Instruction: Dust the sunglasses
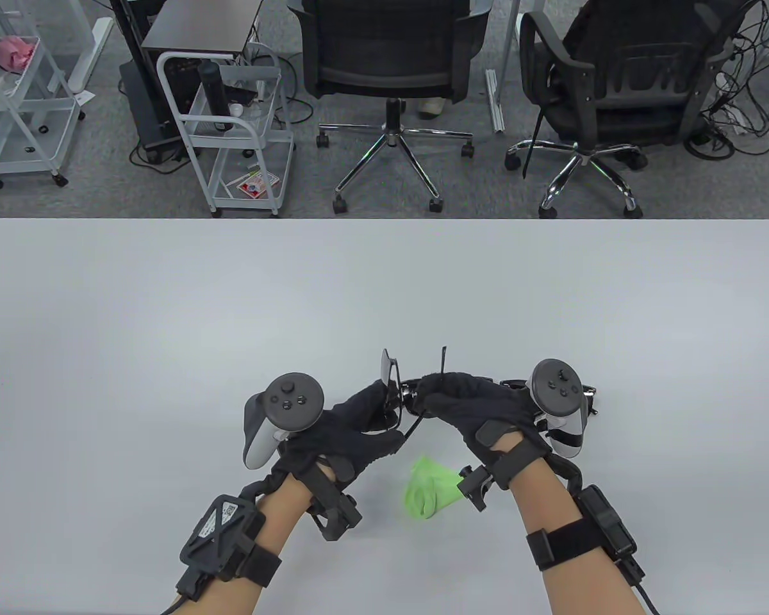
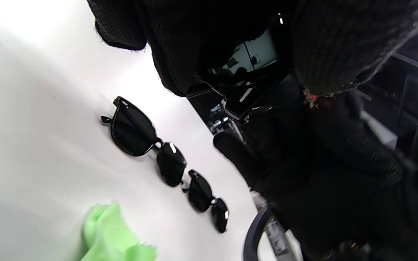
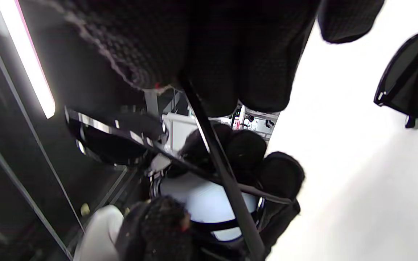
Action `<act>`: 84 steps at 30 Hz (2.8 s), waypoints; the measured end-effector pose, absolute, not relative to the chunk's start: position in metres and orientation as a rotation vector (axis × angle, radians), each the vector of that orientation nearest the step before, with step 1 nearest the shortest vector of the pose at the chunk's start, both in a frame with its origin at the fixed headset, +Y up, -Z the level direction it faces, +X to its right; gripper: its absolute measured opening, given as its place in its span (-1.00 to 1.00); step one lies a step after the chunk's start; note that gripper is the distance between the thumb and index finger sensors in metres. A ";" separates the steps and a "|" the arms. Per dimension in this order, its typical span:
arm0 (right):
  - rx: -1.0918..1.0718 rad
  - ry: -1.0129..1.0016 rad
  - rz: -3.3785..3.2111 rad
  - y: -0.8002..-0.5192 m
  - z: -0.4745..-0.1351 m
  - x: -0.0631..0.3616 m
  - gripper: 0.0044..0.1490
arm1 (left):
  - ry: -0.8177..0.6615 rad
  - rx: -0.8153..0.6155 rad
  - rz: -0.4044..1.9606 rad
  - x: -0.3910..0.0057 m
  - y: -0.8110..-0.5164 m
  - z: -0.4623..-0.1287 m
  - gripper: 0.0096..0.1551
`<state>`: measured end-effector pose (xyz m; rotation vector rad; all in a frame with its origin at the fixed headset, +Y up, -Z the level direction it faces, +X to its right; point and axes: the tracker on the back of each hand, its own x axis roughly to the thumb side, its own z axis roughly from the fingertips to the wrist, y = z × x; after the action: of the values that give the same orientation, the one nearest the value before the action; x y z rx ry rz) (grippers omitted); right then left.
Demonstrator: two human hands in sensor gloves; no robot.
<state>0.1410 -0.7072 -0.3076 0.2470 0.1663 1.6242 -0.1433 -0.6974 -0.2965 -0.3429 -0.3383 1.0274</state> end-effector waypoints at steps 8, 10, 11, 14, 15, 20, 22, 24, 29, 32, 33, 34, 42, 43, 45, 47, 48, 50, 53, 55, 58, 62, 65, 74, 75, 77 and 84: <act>0.146 0.199 1.427 -0.718 -0.305 0.141 -0.49 | -0.257 -0.301 1.294 -0.164 -0.694 -0.300 0.03; 0.141 0.194 1.428 -0.717 -0.304 0.139 -0.49 | -0.256 -0.298 1.297 -0.166 -0.693 -0.300 0.03; 0.140 0.195 1.445 -0.716 -0.304 0.138 -0.49 | -0.254 -0.298 1.288 -0.166 -0.693 -0.300 0.02; 0.090 0.183 1.518 -0.715 -0.301 0.140 -0.42 | -0.260 -0.284 1.218 -0.167 -0.692 -0.300 0.02; 0.033 0.157 1.575 -0.712 -0.299 0.141 -0.33 | -0.257 -0.279 1.204 -0.167 -0.691 -0.300 0.03; 0.006 -0.100 2.071 -0.680 -0.287 0.146 -0.02 | -0.248 -0.194 1.017 -0.169 -0.686 -0.299 0.03; 0.093 -0.232 2.249 -0.661 -0.280 0.139 0.02 | -0.247 -0.166 0.925 -0.168 -0.685 -0.298 0.03; 0.202 -0.393 2.433 -0.645 -0.274 0.128 0.01 | -0.245 -0.146 0.868 -0.167 -0.685 -0.298 0.03; 0.512 -0.379 2.440 -0.643 -0.270 0.098 -0.13 | -0.292 -0.202 0.847 -0.159 -0.688 -0.296 0.03; 0.552 -0.362 2.463 -0.646 -0.273 0.089 -0.16 | -0.325 -0.225 0.782 -0.150 -0.688 -0.294 0.03; 0.569 -0.381 2.491 -0.647 -0.274 0.086 -0.17 | -0.332 -0.222 0.754 -0.148 -0.688 -0.294 0.03; 0.575 -0.393 2.508 -0.647 -0.275 0.084 -0.19 | -0.340 -0.224 0.736 -0.145 -0.688 -0.293 0.03; 0.577 -0.369 2.450 -0.646 -0.280 0.082 -0.36 | -0.363 -0.265 0.699 -0.137 -0.691 -0.291 0.02; 0.568 -0.383 2.461 -0.645 -0.280 0.084 -0.38 | -0.363 -0.266 0.698 -0.137 -0.691 -0.290 0.02; 0.547 -0.413 2.472 -0.644 -0.280 0.088 -0.42 | -0.365 -0.270 0.694 -0.137 -0.691 -0.290 0.02; 0.516 -0.456 2.486 -0.641 -0.280 0.095 -0.44 | -0.368 -0.274 0.688 -0.137 -0.691 -0.290 0.02; 0.509 -0.469 2.489 -0.641 -0.280 0.097 -0.46 | -0.370 -0.278 0.680 -0.137 -0.691 -0.290 0.01; 0.470 -0.537 2.521 -0.637 -0.281 0.108 -0.48 | -0.377 -0.287 0.637 -0.136 -0.692 -0.290 0.01; 0.452 -0.554 2.541 -0.638 -0.284 0.119 -0.47 | -0.390 -0.266 0.504 -0.133 -0.693 -0.289 0.01; 0.454 -0.539 2.543 -0.641 -0.285 0.121 -0.48 | -0.393 -0.274 0.513 -0.131 -0.693 -0.289 0.02; 0.473 -0.567 2.554 -0.638 -0.283 0.119 -0.47 | -0.392 -0.296 0.547 -0.130 -0.694 -0.289 0.02; 0.563 -0.630 2.561 -0.627 -0.274 0.111 -0.23 | -0.347 -0.338 0.667 -0.138 -0.698 -0.293 0.02; 0.741 -0.775 2.590 -0.616 -0.258 0.098 -0.18 | -0.272 -0.374 0.845 -0.149 -0.702 -0.297 0.02; 1.100 -0.642 2.743 -0.634 -0.241 0.045 -0.27 | -0.129 -0.433 1.246 -0.166 -0.710 -0.297 -0.01; 1.121 -0.635 2.752 -0.636 -0.241 0.042 -0.31 | -0.132 -0.443 1.274 -0.165 -0.711 -0.297 -0.01; 1.108 -0.633 2.757 -0.640 -0.242 0.039 -0.33 | -0.134 -0.464 1.308 -0.162 -0.712 -0.296 -0.02; 1.090 -0.648 2.749 -0.641 -0.243 0.041 -0.46 | -0.155 -0.463 1.265 -0.157 -0.712 -0.294 -0.01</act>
<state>0.0410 -0.6406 -0.2427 1.0903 -0.6485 2.7494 -0.1568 -0.7117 -0.2944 -0.4626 -0.1552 1.2651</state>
